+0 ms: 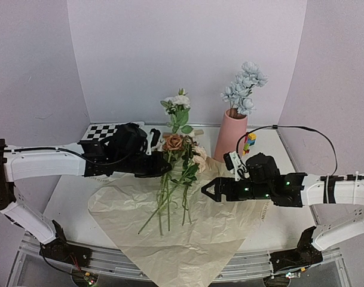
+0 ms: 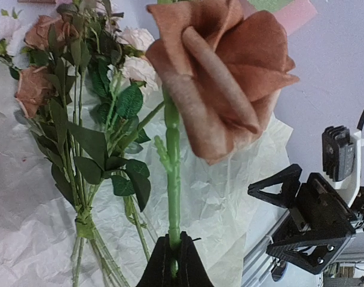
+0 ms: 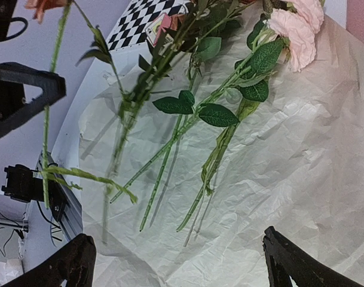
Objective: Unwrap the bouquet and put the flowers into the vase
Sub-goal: Pick up the fake flower from the wrapping paper.
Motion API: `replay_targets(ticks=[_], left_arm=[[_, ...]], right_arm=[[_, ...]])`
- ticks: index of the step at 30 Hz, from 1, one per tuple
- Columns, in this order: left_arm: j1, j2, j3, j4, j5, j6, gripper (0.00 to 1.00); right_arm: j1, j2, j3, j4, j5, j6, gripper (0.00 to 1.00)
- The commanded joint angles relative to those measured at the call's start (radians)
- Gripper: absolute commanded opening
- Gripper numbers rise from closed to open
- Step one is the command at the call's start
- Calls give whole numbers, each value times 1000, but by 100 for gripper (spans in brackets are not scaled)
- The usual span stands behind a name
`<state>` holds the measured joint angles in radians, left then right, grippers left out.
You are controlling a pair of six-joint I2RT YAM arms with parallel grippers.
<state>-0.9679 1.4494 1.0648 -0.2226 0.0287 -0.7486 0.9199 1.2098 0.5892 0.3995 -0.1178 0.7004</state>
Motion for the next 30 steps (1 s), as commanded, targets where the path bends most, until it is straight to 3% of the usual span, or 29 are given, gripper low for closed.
replay_targets(ticks=[1, 7, 12, 21, 30], left_arm=[[-5, 86, -32, 154, 101, 4, 0], [-32, 295, -75, 300, 156, -51, 0], [-73, 330, -28, 305, 118, -38, 0], [-74, 121, -106, 289, -72, -44, 0], [-75, -102, -141, 292, -69, 1, 1]], right_arm=[[5, -31, 22, 1, 11, 5, 98], [7, -17, 29, 2, 11, 8, 98], [7, 3, 53, 1, 36, 10, 98], [7, -27, 71, -20, 117, 12, 98], [6, -114, 146, -31, 82, -25, 98]])
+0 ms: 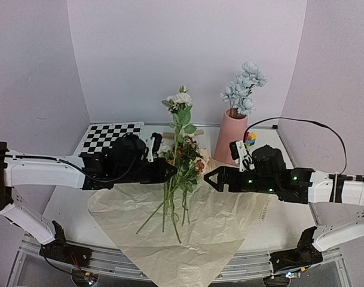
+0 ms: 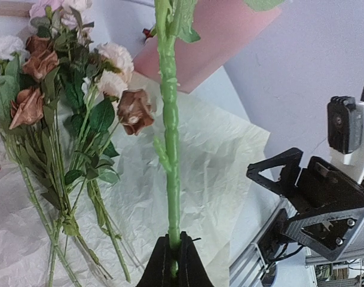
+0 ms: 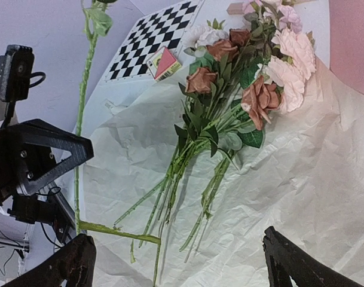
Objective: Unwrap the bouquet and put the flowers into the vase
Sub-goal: Pick up the fake flower from the wrapping paper.
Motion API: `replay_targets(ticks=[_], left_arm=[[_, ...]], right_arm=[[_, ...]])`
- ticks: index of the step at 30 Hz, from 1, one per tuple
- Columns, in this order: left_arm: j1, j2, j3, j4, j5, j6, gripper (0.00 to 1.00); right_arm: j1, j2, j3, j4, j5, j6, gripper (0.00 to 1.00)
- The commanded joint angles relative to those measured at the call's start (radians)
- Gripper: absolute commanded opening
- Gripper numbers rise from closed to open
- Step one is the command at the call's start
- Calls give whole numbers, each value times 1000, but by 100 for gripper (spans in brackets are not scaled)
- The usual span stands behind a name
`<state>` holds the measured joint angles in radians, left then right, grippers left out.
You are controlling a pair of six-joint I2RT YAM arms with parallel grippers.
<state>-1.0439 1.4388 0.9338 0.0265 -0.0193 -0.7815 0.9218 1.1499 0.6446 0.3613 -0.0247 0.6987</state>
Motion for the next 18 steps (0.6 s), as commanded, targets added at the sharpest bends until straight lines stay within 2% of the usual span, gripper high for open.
replay_targets(ticks=[1, 6, 9, 13, 18], left_arm=[[1, -110, -7, 45, -14, 40, 1], [0, -154, 16, 72, 72, 65, 2], [1, -158, 32, 108, 142, 70, 2], [-4, -146, 61, 128, 220, 73, 2], [-24, -145, 85, 133, 245, 89, 2]], right_arm=[[5, -60, 107, 7, -30, -23, 97], [6, -55, 204, 14, -109, -8, 81], [5, -33, 264, 36, -146, 2, 74], [5, 13, 330, 72, -195, 23, 70], [5, 68, 392, 82, -182, 39, 68]])
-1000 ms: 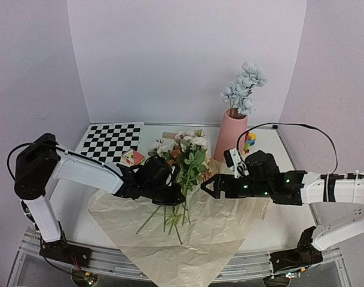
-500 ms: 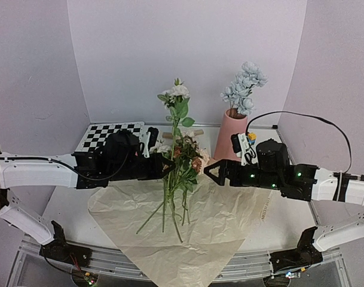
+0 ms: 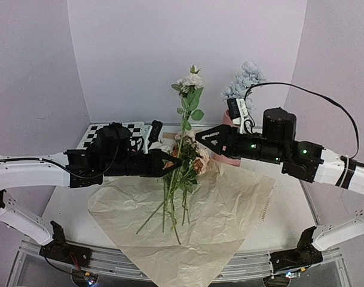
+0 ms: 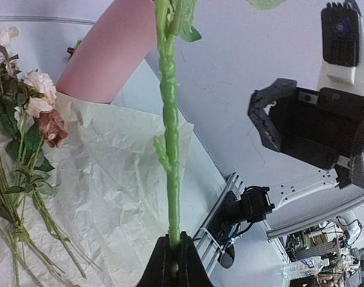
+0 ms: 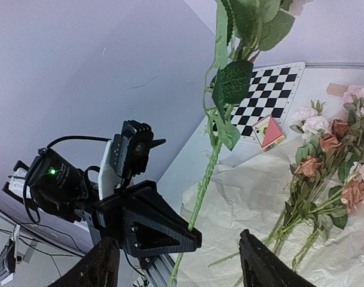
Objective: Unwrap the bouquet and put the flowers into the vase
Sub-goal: Pick up the fake flower from the wrapping paper, then insert the fake flower into the vase.
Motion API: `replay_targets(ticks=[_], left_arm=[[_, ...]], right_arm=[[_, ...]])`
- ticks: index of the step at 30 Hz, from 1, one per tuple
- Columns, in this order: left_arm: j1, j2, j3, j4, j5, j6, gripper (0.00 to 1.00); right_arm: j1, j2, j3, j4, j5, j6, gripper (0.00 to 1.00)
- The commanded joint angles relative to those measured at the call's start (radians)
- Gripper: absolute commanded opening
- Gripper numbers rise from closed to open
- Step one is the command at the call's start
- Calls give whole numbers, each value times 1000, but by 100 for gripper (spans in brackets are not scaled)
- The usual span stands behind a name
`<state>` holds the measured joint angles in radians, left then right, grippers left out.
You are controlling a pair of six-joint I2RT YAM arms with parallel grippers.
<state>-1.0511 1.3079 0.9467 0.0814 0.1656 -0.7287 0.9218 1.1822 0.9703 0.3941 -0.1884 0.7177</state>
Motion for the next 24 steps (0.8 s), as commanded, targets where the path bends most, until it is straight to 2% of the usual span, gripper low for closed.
replay_targets(ticks=[1, 6, 16, 21, 24], left_arm=[[-20, -15, 76, 79, 65, 39, 2], [-44, -10, 90, 82, 72, 46, 2], [-81, 14, 112, 84, 68, 60, 2], [-89, 21, 116, 85, 66, 70, 3], [-94, 18, 114, 84, 56, 81, 6]], right_arm=[[5, 43, 73, 49, -4, 22, 67], [5, 60, 101, 49, 58, 24, 55], [5, 84, 138, 49, 83, 35, 42], [5, 87, 140, 51, 98, 41, 26], [5, 84, 137, 51, 113, 39, 23]])
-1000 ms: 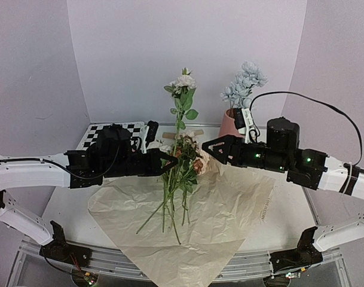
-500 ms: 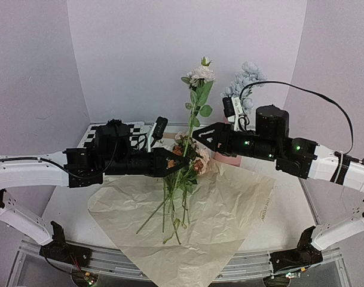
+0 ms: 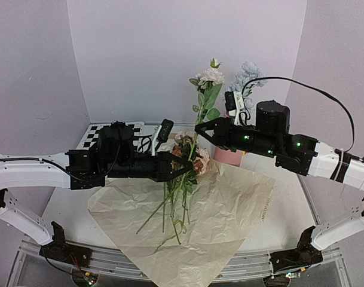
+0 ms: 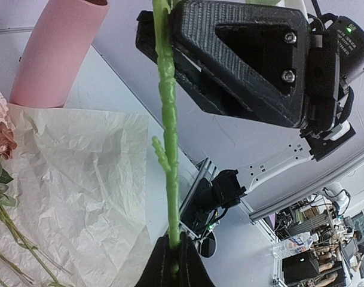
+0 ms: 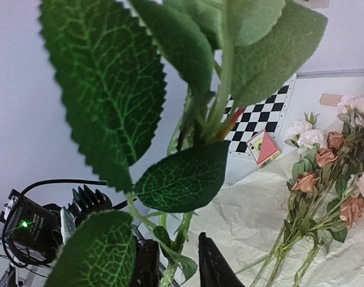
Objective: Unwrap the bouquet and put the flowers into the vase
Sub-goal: Insert the fake flower into the vase.
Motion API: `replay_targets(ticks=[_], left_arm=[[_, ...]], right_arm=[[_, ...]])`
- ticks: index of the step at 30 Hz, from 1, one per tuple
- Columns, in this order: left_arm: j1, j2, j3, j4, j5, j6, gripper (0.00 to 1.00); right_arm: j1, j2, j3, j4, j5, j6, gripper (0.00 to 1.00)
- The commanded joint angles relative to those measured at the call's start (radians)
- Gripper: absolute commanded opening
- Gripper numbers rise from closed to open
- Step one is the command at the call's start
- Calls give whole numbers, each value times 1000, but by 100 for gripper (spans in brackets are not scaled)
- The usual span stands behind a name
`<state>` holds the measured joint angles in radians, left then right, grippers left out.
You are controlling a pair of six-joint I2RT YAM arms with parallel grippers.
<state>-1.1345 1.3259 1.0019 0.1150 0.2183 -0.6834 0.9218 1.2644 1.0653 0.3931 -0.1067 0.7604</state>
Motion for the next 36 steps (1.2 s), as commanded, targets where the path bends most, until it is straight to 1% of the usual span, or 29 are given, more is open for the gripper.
replay_targets(ticks=[1, 7, 9, 11, 12, 13, 14, 17, 19, 20, 23, 29, 34, 36], left_arm=[[-11, -1, 57, 51, -2, 37, 6], [-14, 5, 52, 51, -11, 38, 6], [-15, 9, 52, 51, -11, 38, 9], [-17, 9, 50, 51, -11, 38, 14], [-18, 8, 47, 51, -12, 39, 18], [-18, 3, 42, 50, -20, 39, 22], [-19, -7, 32, 49, -37, 40, 26], [-19, -53, -6, 51, -109, 27, 48], [-18, -88, -35, 50, -153, 23, 58], [-19, -101, -45, 49, -166, 21, 61], [-18, -132, -69, 48, -194, 17, 64], [-19, -161, -97, 42, -236, 8, 65], [-19, -158, -95, 39, -246, 10, 64], [-18, -157, -94, 39, -250, 13, 64]], right_arm=[[6, 1, 42, 52, 35, -4, 23], [5, 25, 56, 52, 12, 6, 21], [5, 34, 60, 51, 4, 6, 15], [5, 30, 58, 52, 17, 2, 8], [5, 24, 52, 52, 35, -1, 5], [5, 14, 48, 50, 52, -7, 0], [4, 6, 46, 46, 72, -14, 0], [4, -23, 44, 24, 138, -55, 0], [4, -38, 55, 5, 186, -104, 0], [3, -42, 66, -9, 207, -146, 0], [4, -49, 115, -51, 298, -270, 0], [0, -43, 254, -58, 472, -599, 0], [-21, 22, 429, -46, 466, -795, 0], [-35, 61, 493, -42, 462, -850, 0]])
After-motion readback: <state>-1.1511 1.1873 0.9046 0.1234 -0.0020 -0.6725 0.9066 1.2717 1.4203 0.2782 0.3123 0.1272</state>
